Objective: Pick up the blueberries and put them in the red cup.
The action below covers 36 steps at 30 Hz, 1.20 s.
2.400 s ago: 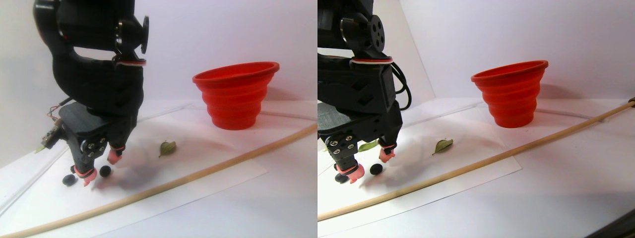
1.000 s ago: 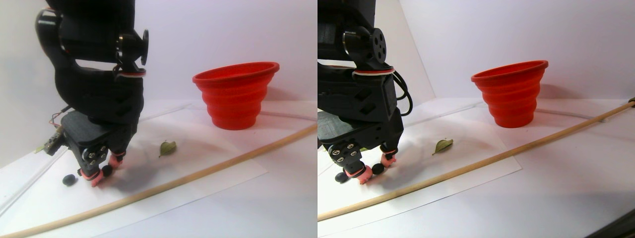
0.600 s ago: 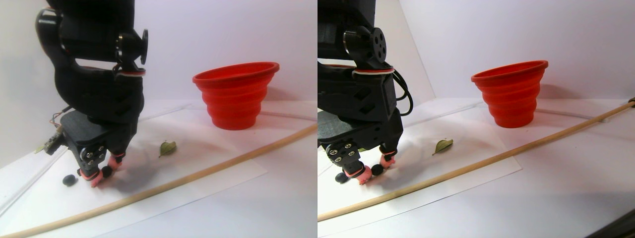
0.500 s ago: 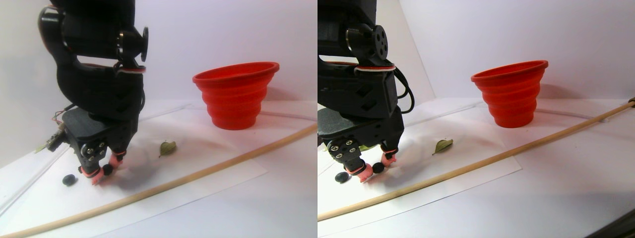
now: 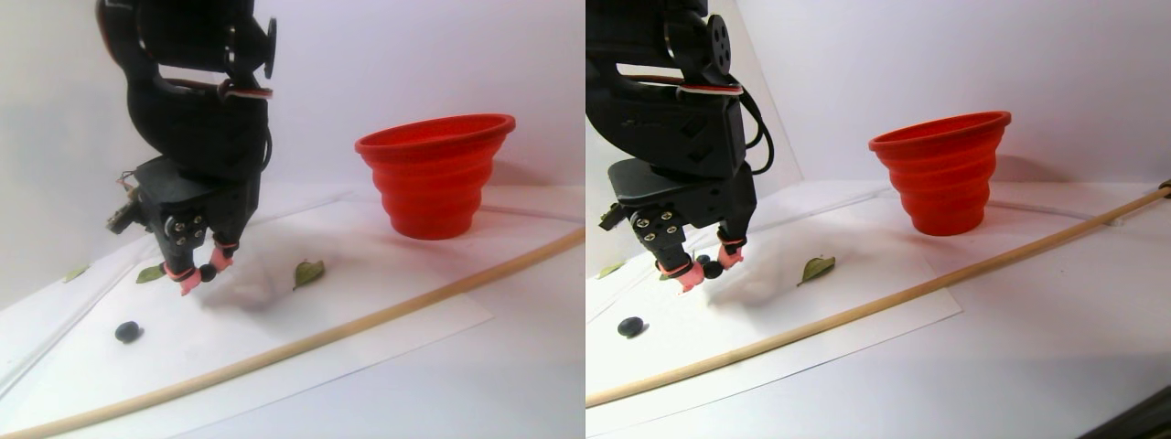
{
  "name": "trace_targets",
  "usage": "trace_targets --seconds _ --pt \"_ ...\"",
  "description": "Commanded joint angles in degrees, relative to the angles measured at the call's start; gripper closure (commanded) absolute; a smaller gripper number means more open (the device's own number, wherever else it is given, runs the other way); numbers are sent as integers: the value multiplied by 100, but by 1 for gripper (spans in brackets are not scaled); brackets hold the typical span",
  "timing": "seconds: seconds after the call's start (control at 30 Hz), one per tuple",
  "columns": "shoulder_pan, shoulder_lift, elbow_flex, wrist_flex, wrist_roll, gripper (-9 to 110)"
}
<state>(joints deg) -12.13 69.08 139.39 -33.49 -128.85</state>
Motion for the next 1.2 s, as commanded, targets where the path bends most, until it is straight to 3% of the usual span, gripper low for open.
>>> trace_targets --seconds 0.0,1.17 --pt "-9 721 123 114 0 91" --pt "536 3709 501 2303 290 91"
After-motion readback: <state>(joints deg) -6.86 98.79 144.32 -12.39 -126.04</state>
